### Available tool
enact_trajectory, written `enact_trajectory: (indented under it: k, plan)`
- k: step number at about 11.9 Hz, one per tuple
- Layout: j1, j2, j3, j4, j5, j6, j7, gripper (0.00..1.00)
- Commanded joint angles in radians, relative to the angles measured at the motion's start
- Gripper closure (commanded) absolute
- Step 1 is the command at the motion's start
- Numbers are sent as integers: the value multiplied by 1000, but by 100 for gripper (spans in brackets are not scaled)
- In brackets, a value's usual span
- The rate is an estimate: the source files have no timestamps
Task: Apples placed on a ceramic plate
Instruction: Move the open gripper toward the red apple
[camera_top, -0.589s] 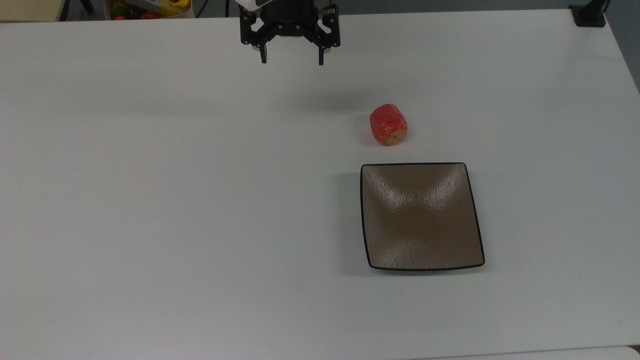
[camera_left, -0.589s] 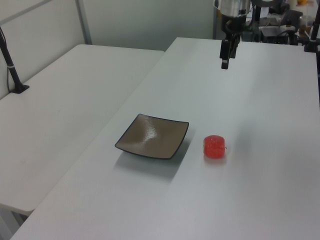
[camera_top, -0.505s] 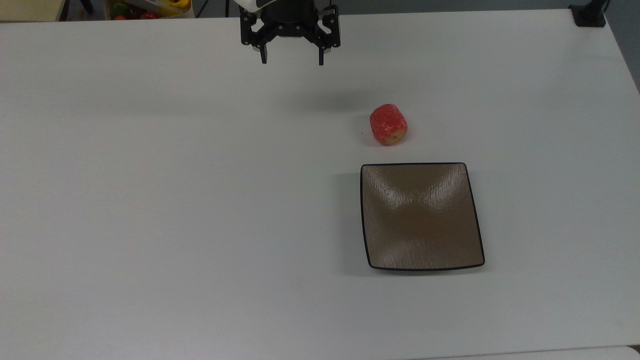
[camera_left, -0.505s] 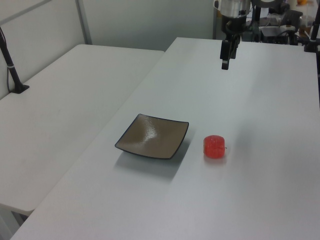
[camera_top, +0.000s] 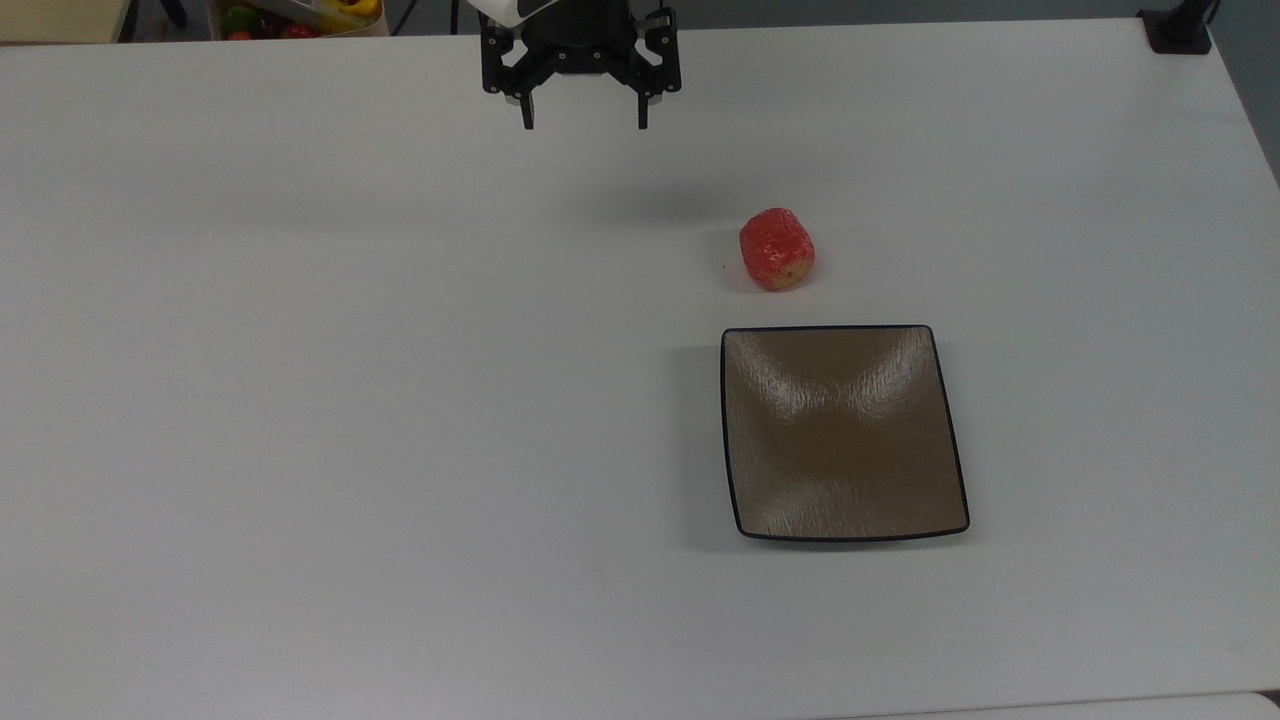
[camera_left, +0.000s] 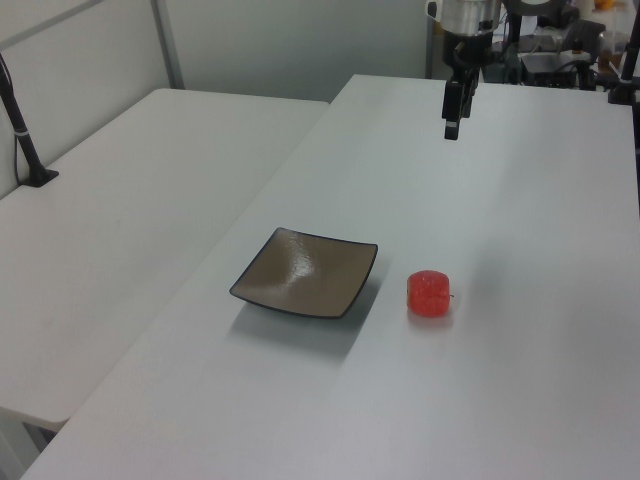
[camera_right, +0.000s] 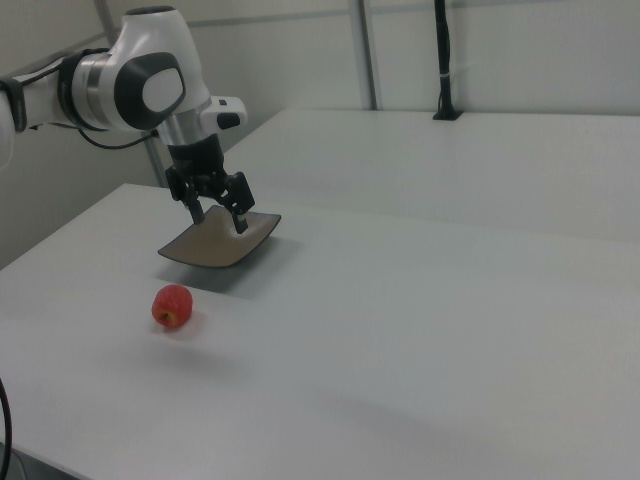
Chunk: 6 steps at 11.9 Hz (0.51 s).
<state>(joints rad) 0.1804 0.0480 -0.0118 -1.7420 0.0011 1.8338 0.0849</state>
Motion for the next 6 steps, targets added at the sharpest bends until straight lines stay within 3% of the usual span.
enact_trajectory:
  k: [1, 4, 6]
  plan:
    - [5, -7, -1, -25, 22, -2, -16, 0]
    - [16, -2, 10, -79, 23, 88, -11, 0]
    - [14, 21, 47, -85, 25, 110, -10, 0]
